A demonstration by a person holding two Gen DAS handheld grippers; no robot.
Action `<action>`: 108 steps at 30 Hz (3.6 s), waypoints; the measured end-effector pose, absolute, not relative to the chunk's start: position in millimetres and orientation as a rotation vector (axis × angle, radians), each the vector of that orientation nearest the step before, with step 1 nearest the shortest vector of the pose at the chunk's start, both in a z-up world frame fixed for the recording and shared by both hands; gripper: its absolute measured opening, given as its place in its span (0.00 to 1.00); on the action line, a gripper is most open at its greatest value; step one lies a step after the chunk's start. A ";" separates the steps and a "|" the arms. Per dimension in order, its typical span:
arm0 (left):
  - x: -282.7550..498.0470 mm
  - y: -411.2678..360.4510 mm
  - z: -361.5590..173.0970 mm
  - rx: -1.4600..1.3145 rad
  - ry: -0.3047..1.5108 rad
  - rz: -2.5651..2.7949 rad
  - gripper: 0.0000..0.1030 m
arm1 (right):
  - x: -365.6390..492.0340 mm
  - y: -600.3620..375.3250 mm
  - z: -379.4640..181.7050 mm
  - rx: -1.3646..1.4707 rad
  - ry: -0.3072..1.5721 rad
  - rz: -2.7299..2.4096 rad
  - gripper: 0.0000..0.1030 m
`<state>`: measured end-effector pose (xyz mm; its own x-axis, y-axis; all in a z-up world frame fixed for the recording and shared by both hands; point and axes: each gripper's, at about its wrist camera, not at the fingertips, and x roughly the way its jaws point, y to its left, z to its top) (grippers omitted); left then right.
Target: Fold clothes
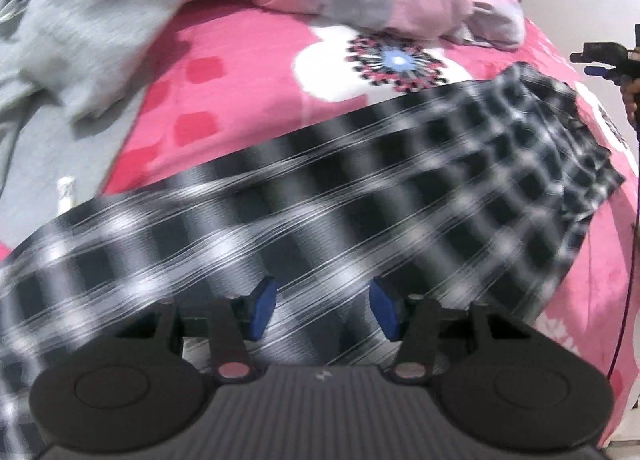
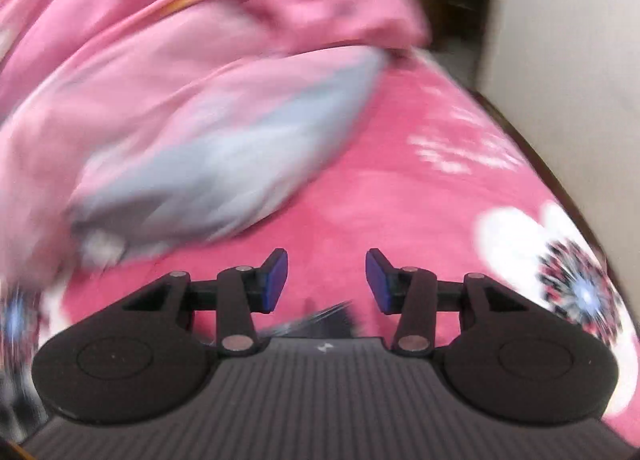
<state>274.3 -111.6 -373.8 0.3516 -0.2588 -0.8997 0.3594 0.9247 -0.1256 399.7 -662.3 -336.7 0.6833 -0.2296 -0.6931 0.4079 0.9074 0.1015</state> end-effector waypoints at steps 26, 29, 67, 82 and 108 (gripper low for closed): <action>225.9 -230.2 -382.7 0.340 1.125 -0.867 0.52 | 276.3 -698.8 -408.1 1.024 1.001 -0.417 0.10; 221.9 -230.3 -381.4 0.371 1.111 -0.866 0.52 | 276.7 -696.0 -401.8 1.031 0.988 -0.398 0.10; 206.4 -227.2 -379.1 0.467 1.046 -0.777 0.48 | 239.1 -719.4 -356.2 1.022 0.872 -0.486 0.28; 204.3 -223.4 -379.4 0.461 1.057 -0.767 0.48 | 256.5 -700.6 -367.6 0.966 0.980 -0.436 0.03; 174.2 -256.7 -373.7 0.680 0.810 -0.840 0.03 | 252.1 -697.7 -292.8 1.064 0.673 -0.415 0.02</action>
<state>174.2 -256.7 -373.7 0.4166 -0.3706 -0.8302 0.8429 0.4995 0.2000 252.1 -697.7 -292.8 0.7306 0.0055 -0.6828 0.6122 0.4377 0.6585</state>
